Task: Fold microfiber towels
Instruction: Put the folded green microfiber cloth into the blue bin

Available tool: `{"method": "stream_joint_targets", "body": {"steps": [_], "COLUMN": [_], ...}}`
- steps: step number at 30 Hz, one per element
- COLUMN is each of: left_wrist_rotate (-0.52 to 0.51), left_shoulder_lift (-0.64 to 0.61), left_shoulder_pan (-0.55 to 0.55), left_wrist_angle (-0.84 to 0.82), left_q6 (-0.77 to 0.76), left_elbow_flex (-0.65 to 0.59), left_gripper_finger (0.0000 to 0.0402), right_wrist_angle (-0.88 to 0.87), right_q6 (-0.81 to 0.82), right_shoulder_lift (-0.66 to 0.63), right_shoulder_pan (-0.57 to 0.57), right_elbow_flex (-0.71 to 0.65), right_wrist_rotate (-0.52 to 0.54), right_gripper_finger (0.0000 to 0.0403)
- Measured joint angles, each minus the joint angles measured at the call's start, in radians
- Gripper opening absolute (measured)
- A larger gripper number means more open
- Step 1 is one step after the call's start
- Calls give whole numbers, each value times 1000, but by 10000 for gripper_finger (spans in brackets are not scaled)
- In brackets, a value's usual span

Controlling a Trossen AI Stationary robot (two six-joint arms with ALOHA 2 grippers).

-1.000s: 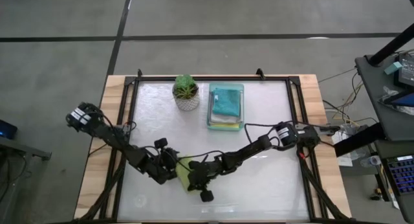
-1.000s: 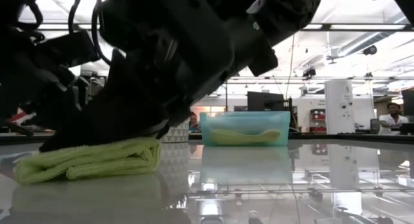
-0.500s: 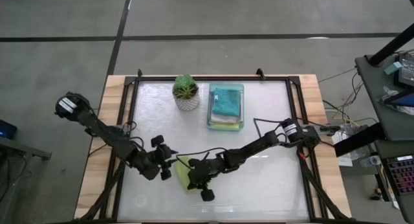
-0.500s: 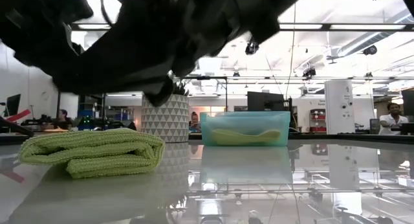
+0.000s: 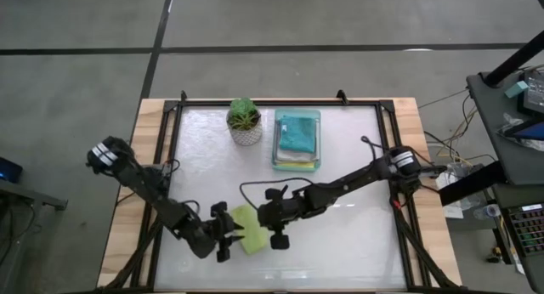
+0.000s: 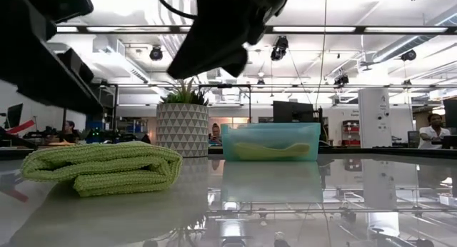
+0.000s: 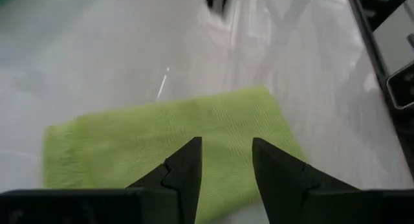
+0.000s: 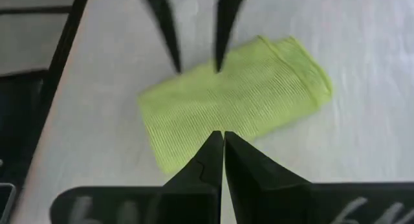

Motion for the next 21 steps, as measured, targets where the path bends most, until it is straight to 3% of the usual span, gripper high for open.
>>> {"method": "stream_joint_targets", "body": {"steps": [4,7,13,21], "left_wrist_rotate": [9,9,8,4], "left_shoulder_lift": [86,133,180,200], "left_shoulder_pan": [1,2,3,8], "left_wrist_angle": [-6,-31,-19,-15], "left_q6": [1,-4,-5,-30], "left_elbow_flex": [48,69,73,73], "left_gripper_finger": [121,121,121,121], "right_wrist_angle": [-50,-79,-70,70], "right_q6": [88,152,241,352], "right_shoulder_lift": [-18,-18,-18,-17], "right_shoulder_pan": [-24,-49,-72,-94], "right_elbow_flex": [0,-1,-28,-125], "right_wrist_rotate": [-11,-84,-115,-97], "right_gripper_finger": [11,26,96,195]}}
